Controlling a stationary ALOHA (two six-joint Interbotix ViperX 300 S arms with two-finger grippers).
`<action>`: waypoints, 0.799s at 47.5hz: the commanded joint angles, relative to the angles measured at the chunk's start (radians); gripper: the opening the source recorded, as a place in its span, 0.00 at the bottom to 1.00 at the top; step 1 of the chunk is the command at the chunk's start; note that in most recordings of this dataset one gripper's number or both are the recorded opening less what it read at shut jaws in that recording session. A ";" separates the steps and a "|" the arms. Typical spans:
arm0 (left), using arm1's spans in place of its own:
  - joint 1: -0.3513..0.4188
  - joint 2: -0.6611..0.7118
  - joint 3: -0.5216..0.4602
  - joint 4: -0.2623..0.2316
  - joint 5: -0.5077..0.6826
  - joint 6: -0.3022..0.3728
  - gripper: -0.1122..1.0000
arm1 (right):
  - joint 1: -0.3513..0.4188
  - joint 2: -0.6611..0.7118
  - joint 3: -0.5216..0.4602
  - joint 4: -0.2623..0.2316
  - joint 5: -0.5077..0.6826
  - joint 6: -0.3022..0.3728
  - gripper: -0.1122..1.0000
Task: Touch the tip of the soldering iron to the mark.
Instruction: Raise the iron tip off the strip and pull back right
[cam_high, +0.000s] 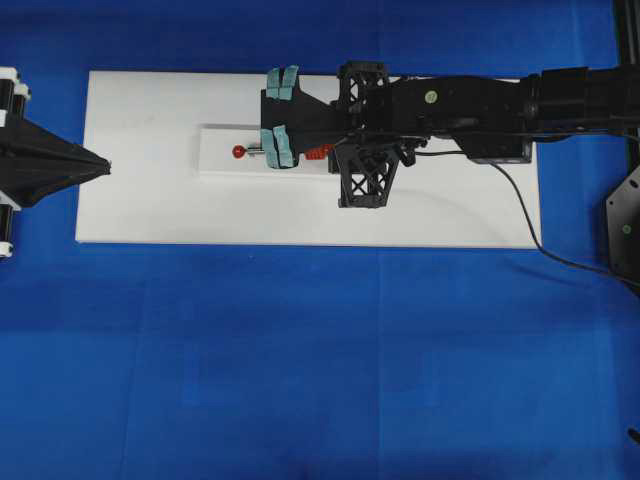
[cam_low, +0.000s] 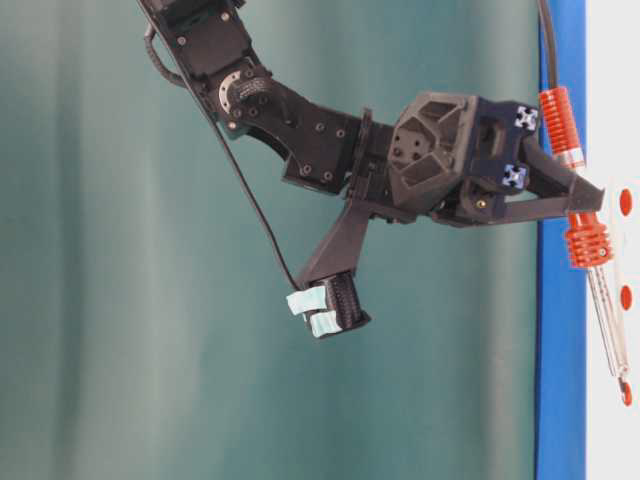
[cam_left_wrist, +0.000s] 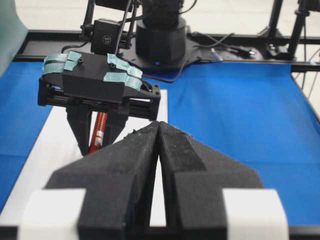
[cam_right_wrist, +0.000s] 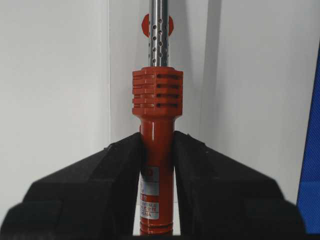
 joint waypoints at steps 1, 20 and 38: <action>-0.002 0.005 -0.009 0.003 -0.005 0.000 0.10 | 0.000 -0.018 -0.023 0.000 -0.005 0.000 0.16; 0.000 0.005 -0.011 0.002 -0.005 0.000 0.10 | 0.000 -0.083 -0.031 -0.005 0.038 0.002 0.16; -0.002 0.003 -0.011 0.002 -0.005 0.000 0.10 | 0.000 -0.195 -0.057 -0.025 0.117 0.008 0.16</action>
